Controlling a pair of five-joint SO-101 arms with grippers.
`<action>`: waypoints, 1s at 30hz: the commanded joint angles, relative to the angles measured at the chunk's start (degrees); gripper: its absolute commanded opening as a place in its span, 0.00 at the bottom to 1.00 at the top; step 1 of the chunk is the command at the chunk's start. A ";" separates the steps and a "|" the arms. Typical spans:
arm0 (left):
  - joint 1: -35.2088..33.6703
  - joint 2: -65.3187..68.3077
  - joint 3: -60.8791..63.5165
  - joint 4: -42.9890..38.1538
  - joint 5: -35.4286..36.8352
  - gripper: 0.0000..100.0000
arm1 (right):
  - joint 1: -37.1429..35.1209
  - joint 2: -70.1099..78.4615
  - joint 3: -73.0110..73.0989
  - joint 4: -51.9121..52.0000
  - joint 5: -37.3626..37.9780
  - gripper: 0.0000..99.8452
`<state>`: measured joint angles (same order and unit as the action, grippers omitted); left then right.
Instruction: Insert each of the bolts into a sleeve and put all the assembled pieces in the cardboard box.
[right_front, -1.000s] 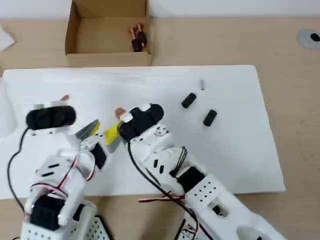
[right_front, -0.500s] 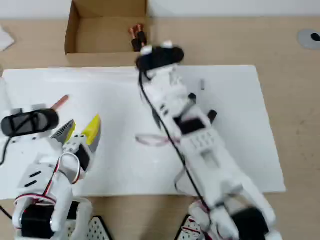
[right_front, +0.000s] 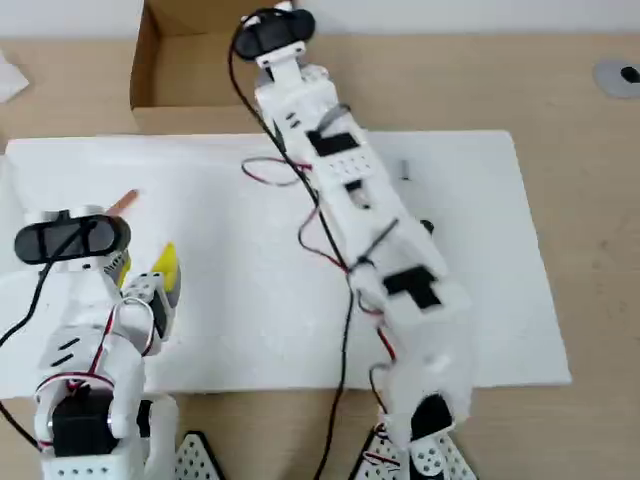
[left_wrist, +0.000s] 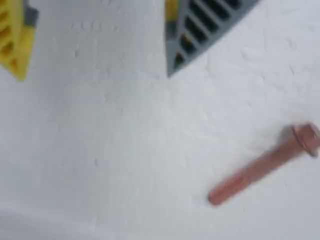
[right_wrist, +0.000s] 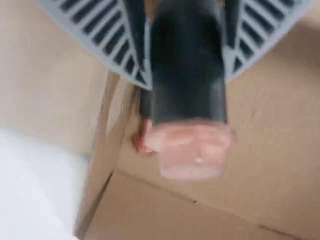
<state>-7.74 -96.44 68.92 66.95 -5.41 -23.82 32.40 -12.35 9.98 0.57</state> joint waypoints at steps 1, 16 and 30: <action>-0.97 0.40 0.70 -0.44 -0.53 0.19 | 0.66 9.89 -20.44 3.52 1.58 0.01; -0.88 0.40 3.96 -0.09 -2.55 0.19 | 1.10 51.65 -77.76 30.86 9.32 0.18; -4.13 22.90 -7.91 -0.09 0.70 0.20 | 1.36 34.68 -83.30 61.98 9.32 0.25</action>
<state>-9.23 -84.22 70.24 66.86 -6.37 -23.47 77.41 -94.20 65.10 9.63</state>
